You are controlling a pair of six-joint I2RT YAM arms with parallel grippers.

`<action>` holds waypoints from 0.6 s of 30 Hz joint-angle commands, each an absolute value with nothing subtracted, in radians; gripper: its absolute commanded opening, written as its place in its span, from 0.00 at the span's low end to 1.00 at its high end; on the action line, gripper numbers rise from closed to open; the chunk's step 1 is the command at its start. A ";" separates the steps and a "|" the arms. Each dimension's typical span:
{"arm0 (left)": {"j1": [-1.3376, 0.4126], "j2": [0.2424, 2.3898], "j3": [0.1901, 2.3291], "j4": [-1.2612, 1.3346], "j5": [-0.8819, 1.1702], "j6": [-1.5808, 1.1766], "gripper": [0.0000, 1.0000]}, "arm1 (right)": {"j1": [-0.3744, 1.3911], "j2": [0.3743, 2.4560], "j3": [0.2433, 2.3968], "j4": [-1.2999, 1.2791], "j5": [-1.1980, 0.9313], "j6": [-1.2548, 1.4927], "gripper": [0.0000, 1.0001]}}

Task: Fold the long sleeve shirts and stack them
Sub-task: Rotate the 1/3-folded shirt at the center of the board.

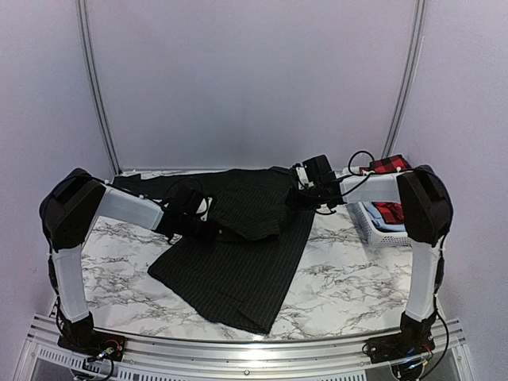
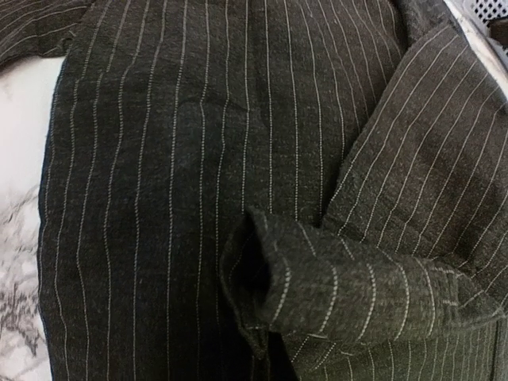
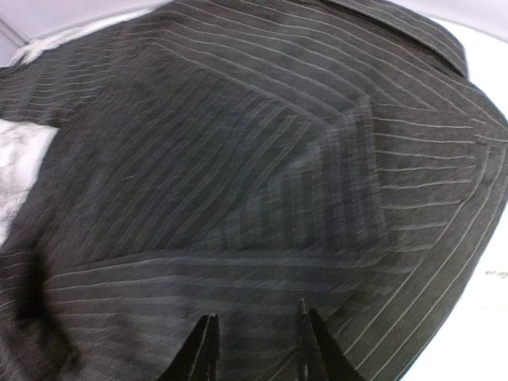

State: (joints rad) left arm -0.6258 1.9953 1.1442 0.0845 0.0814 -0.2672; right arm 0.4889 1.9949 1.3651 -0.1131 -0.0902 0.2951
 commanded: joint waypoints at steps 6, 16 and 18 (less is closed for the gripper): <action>-0.673 1.842 0.855 0.207 -0.010 -0.459 0.00 | 0.447 2.235 1.630 -0.295 0.102 0.245 0.28; -0.905 1.683 0.728 0.217 -0.202 -0.753 0.00 | 0.459 2.429 1.866 -0.389 0.017 0.160 0.30; -0.920 1.679 0.766 0.188 -0.230 -0.757 0.00 | 0.456 2.456 1.924 -0.419 0.026 0.137 0.33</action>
